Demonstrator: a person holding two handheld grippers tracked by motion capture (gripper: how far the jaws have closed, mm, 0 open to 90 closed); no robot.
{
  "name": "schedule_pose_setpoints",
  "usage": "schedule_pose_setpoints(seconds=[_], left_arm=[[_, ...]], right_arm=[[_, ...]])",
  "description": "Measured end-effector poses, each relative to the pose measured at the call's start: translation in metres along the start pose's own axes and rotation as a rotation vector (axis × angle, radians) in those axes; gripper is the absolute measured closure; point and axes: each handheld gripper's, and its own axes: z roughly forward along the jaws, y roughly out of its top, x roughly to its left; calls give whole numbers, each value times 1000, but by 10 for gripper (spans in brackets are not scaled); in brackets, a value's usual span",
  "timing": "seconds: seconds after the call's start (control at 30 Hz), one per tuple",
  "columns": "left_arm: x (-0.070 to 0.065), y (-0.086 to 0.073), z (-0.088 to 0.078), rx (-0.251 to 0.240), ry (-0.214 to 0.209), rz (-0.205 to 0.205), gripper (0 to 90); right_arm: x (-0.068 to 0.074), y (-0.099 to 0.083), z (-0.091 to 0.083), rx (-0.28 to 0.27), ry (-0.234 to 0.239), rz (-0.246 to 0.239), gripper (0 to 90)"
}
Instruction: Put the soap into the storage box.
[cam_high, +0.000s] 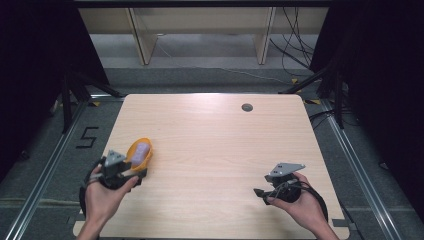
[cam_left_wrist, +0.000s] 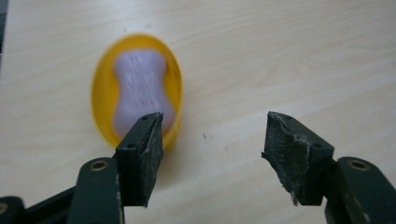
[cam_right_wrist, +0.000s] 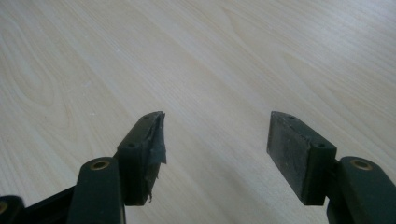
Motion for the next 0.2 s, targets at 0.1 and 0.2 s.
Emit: schedule_pose_setpoints(seconds=[0.1, 0.2], left_arm=[[-3, -29, 3, -18, -4, -35, 400], [-5, -41, 4, -21, -27, -46, 405]], right_arm=[[1, 0, 1, -6, -6, -6, 374], [1, 0, 2, -18, -10, -5, 375]])
